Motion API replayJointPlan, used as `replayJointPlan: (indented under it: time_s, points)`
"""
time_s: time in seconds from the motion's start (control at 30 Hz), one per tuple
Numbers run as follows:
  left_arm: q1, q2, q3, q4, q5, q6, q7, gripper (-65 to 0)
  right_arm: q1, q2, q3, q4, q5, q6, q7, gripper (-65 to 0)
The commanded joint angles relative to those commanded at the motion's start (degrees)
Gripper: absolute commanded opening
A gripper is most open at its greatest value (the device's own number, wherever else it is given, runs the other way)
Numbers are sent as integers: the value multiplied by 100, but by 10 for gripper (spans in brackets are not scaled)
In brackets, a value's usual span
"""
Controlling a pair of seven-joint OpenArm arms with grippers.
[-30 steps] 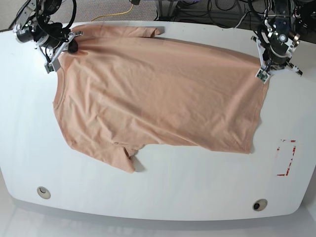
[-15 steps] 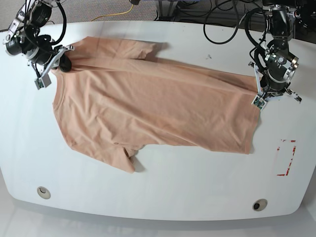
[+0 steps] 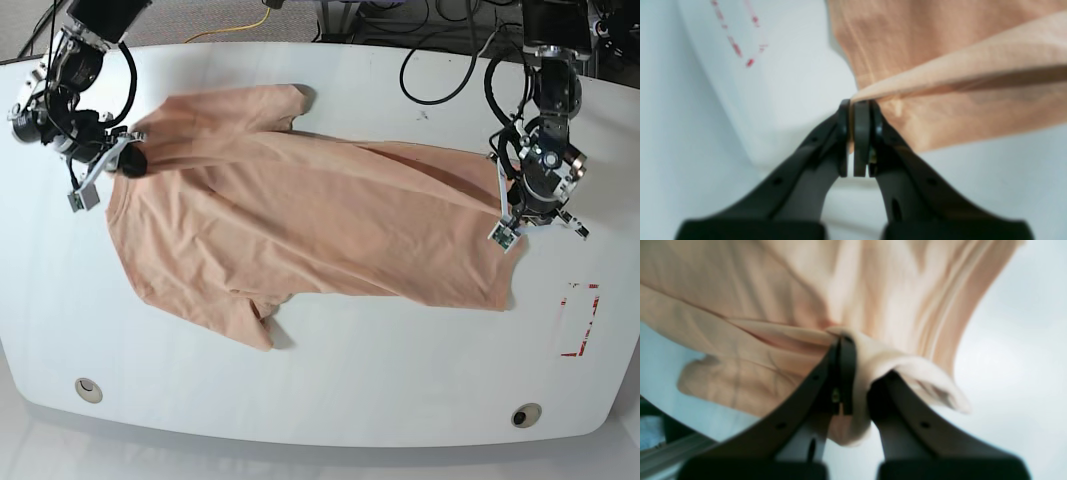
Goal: Layout the t-shirt on the table in an organized manner, then fold the t-shirt properly
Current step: 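Drag the held shirt edges toward the robot with both grippers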
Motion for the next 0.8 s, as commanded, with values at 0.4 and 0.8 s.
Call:
replayJointPlan:
  time_s: [0.4,0.8]
  points:
    - [-220,-18,0,-747,-9,0,-448,-647,246,0,-343,-18,-642,0,0,-648]
    - [-211,-18,0,-1284,-9,0,-651,-646,325,-9,-343,-237,-1020,0,259,-644]
